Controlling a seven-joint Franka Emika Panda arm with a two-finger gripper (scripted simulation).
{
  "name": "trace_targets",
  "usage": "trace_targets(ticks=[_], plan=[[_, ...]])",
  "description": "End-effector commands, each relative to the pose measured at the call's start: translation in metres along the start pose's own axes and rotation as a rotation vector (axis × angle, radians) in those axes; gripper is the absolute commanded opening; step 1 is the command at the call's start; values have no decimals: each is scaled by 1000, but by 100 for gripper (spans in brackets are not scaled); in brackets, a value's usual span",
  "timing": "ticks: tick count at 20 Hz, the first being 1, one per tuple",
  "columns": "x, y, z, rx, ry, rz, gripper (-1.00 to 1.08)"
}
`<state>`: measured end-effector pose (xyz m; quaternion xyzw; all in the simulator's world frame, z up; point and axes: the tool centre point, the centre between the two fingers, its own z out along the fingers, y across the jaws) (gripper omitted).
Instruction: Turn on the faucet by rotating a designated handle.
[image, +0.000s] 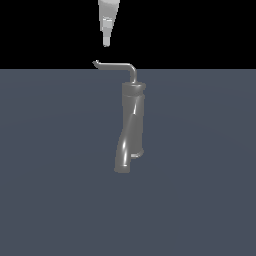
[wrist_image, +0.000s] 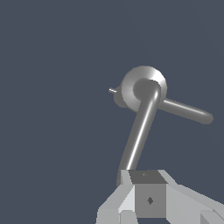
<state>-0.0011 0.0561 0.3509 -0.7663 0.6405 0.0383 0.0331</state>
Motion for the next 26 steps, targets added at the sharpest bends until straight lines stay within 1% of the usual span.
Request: trace_targets(ticks=[1,7,13,19,26], plan=[[0,-10,10,-1,17,65,-100],[1,-28,32,2,57,195,-100],[1,-40,45,9,86,277,-100],[1,-45,51,14,100,313,-100],[0,-43,52,14,100,315,-100]])
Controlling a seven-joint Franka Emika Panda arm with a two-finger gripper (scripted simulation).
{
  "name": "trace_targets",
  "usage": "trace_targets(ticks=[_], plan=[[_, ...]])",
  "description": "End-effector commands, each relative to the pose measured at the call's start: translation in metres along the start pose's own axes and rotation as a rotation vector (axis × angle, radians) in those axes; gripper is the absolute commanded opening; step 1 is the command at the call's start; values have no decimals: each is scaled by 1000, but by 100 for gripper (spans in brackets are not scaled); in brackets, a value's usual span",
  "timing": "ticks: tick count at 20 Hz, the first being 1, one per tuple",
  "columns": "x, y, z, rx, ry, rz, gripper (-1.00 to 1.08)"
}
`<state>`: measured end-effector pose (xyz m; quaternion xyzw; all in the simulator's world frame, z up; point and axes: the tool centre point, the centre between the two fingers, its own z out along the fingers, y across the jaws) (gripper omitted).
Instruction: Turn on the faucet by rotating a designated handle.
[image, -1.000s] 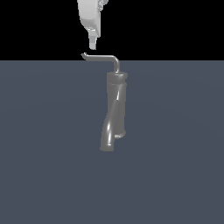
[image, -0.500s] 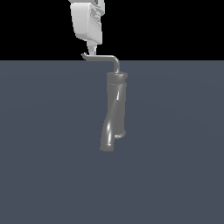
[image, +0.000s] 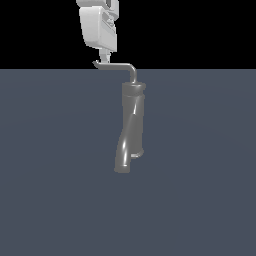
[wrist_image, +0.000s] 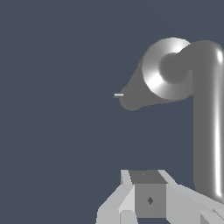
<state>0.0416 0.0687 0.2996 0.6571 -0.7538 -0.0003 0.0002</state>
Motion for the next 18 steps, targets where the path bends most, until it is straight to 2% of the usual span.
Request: trace_targets(ticks=[1,18], plan=[[0,4,0,0,0,0,-100],[-3,49,0,0,0,0,-100]])
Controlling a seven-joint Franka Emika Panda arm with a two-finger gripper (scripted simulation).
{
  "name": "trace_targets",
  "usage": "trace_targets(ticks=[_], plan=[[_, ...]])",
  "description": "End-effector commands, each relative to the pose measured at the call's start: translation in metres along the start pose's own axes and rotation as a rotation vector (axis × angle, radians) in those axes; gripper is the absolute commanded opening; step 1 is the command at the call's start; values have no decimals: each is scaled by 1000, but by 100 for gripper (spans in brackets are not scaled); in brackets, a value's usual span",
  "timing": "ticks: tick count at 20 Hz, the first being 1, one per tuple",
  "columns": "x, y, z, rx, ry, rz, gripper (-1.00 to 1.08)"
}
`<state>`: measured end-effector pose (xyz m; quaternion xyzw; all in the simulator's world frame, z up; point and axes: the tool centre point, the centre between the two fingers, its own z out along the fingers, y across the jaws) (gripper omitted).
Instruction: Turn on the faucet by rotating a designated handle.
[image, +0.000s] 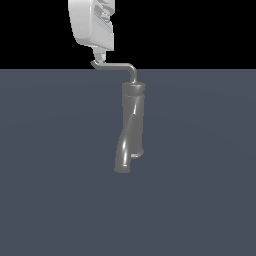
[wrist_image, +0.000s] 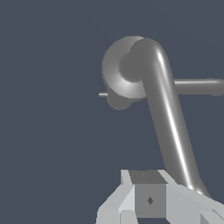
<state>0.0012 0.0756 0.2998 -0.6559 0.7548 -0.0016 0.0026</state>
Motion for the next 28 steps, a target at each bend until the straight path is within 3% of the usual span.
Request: trace_targets(ticks=[1,11,28], plan=[[-2,10,0,-6,2,-3,-100],[-3,35,0,-6,2,-3,-100],[29,69,0,-4,2,-2,-100]])
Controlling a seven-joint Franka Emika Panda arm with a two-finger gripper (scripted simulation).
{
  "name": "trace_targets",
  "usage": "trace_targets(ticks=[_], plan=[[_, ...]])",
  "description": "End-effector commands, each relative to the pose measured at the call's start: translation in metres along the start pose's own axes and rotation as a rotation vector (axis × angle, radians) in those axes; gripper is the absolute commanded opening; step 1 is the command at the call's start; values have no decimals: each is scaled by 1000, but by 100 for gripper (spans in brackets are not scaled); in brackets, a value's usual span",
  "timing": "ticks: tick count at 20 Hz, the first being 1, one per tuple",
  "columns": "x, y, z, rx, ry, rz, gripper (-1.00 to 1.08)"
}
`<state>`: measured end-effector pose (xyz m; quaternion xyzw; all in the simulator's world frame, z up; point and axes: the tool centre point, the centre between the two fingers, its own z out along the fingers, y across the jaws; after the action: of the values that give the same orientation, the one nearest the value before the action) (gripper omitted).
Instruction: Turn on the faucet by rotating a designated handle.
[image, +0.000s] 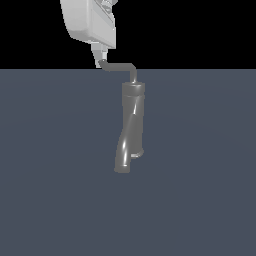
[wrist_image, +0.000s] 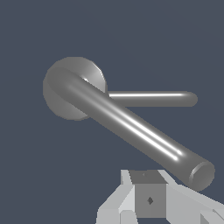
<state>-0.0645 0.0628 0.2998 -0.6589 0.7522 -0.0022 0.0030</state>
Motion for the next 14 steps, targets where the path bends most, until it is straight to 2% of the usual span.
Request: trace_targets(ticks=[1,10,12,14], plan=[[9,8,0,-5,2,6,-100],[27,31,0,-7,2,6,-100],[22,27,0,-4,2,0,-100],[34,29,0,-4,2,1,-100]])
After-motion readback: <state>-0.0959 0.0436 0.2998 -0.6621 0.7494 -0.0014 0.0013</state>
